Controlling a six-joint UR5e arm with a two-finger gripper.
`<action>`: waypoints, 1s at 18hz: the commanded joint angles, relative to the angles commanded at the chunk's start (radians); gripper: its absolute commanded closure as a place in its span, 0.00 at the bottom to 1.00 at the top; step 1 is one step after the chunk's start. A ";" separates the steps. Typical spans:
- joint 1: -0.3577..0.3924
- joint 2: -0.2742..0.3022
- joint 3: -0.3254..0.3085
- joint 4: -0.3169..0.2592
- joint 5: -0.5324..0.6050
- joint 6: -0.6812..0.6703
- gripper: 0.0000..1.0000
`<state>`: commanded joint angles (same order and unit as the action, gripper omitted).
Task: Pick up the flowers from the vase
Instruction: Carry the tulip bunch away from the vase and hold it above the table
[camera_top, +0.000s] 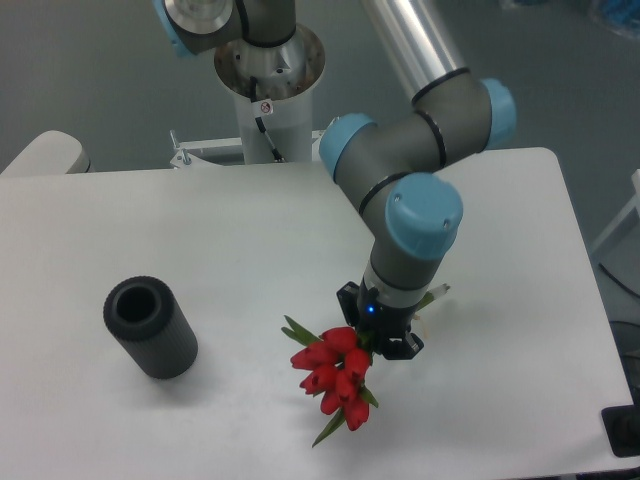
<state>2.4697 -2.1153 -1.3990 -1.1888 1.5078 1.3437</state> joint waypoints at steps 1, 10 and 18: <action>0.000 -0.011 0.003 0.002 0.002 0.000 0.87; 0.002 -0.048 0.024 0.005 0.000 -0.006 0.86; 0.002 -0.052 0.025 0.015 0.006 0.035 0.90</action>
<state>2.4712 -2.1675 -1.3744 -1.1735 1.5140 1.3788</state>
